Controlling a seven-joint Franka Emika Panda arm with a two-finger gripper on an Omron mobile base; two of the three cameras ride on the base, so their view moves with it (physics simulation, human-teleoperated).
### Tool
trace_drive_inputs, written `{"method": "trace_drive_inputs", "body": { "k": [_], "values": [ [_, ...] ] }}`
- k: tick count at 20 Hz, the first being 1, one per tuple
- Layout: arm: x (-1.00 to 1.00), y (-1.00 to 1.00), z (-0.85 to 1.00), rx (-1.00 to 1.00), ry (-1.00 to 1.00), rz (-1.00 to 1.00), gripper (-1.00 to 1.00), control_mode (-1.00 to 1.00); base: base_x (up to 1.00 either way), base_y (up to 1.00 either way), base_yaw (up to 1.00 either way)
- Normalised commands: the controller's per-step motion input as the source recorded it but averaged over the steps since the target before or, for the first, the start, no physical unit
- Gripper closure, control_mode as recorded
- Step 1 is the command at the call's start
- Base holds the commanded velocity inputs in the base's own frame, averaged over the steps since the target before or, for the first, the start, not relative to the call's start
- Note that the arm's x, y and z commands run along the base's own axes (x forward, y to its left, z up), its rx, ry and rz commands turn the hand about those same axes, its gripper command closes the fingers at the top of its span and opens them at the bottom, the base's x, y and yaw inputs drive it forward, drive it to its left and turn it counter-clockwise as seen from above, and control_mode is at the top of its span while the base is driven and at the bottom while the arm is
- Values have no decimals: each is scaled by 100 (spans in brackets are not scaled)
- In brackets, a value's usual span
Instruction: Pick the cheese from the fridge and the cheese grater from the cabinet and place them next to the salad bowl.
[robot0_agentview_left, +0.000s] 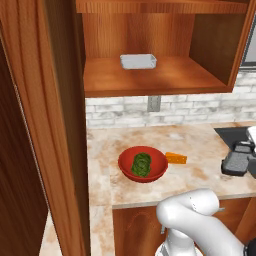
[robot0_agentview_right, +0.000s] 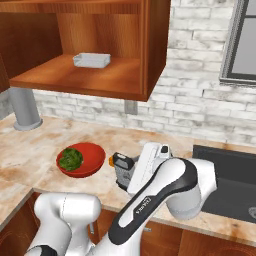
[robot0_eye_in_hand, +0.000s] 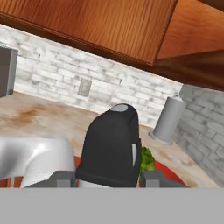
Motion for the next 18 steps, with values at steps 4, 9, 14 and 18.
{"method": "trace_drive_inputs", "body": {
  "k": [4,9,14,18],
  "values": [
    [22,16,-35,3,0,1,100,-100,0,0,0],
    [20,17,-24,6,0,3,100,-100,0,0,0],
    [23,11,-24,4,0,1,100,-100,0,0,0],
    [20,12,-27,2,0,1,100,-100,0,0,0]
  ]
}}
